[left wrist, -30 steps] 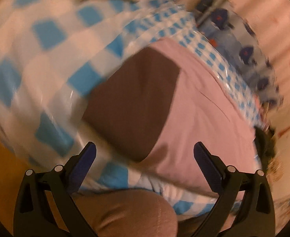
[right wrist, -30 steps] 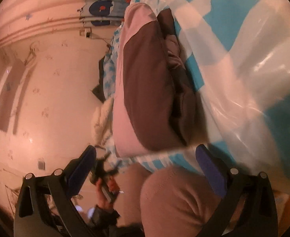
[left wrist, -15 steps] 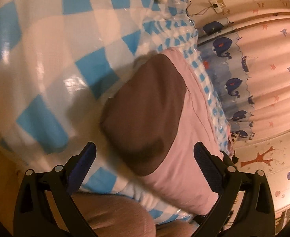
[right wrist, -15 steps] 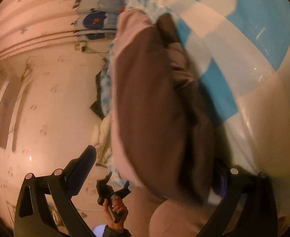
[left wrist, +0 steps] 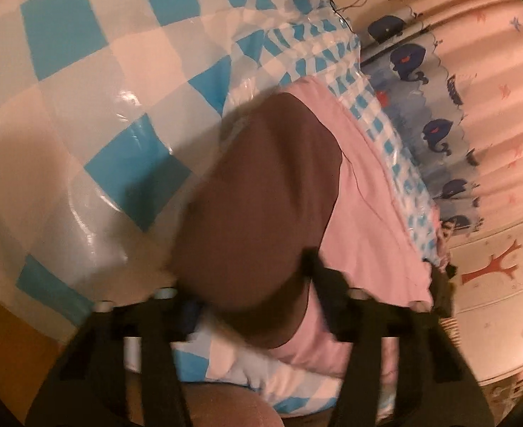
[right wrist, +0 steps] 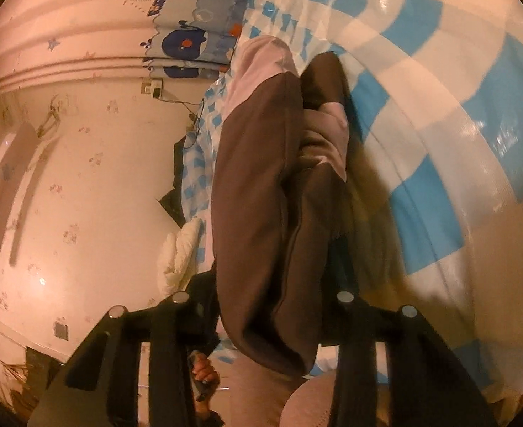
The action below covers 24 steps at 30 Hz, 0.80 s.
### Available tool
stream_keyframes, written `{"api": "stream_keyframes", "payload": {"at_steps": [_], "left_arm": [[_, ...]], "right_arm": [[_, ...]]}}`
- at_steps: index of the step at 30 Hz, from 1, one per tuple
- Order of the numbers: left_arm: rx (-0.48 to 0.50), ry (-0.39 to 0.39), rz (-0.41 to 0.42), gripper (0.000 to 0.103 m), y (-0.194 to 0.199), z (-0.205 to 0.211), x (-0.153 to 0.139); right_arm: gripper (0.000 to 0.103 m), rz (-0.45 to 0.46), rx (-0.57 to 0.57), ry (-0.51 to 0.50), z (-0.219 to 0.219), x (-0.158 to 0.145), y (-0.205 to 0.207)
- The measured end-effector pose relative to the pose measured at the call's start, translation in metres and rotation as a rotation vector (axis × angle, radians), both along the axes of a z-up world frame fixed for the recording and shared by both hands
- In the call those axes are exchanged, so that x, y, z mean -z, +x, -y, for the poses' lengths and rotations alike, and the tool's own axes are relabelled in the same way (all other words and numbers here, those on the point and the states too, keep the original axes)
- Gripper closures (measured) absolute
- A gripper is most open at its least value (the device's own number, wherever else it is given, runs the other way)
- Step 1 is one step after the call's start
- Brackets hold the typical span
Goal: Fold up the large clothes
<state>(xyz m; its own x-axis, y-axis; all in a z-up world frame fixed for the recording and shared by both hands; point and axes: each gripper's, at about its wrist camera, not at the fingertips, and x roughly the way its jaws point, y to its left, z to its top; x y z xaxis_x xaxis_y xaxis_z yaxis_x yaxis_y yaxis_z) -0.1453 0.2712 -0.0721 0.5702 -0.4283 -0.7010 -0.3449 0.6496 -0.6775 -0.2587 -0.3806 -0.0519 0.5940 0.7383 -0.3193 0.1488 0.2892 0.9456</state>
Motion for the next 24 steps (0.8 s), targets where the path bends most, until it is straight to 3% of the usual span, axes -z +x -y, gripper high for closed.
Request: {"api": "stream_keyframes", "payload": {"at_steps": [3, 8, 9, 11, 12, 13, 15, 21, 24], "left_arm": [[0.042, -0.021, 0.052, 0.075, -0.010, -0.002, -0.016], [0.110, 0.009, 0.100, 0.075, -0.051, 0.004, -0.041], [0.111, 0.007, 0.077, 0.072, -0.056, 0.003, -0.033], [0.109, -0.019, 0.029, 0.065, -0.063, -0.003, -0.013], [0.086, -0.047, -0.003, 0.053, -0.067, -0.007, -0.001], [0.066, -0.058, -0.020, 0.041, -0.069, -0.009, 0.006], [0.032, -0.073, -0.034, 0.027, -0.070, -0.011, 0.015], [0.049, -0.147, 0.010, 0.023, -0.048, 0.008, 0.021], [0.066, -0.110, 0.040, 0.027, -0.045, 0.021, 0.014]], "right_arm": [[0.065, 0.050, -0.025, -0.030, -0.008, -0.022, -0.001], [0.066, 0.123, -0.058, -0.064, -0.010, -0.051, -0.030], [0.064, 0.103, -0.068, -0.067, -0.007, -0.045, -0.034], [0.052, 0.028, -0.063, -0.074, -0.001, -0.024, -0.036], [0.043, -0.030, -0.058, -0.056, 0.002, -0.008, -0.037], [0.041, -0.076, -0.050, -0.030, 0.004, 0.007, -0.038], [0.040, -0.074, -0.031, 0.014, 0.005, 0.018, -0.039], [0.042, 0.012, -0.019, 0.044, 0.007, 0.008, -0.032], [0.043, -0.041, -0.015, -0.040, 0.010, 0.009, -0.036]]}}
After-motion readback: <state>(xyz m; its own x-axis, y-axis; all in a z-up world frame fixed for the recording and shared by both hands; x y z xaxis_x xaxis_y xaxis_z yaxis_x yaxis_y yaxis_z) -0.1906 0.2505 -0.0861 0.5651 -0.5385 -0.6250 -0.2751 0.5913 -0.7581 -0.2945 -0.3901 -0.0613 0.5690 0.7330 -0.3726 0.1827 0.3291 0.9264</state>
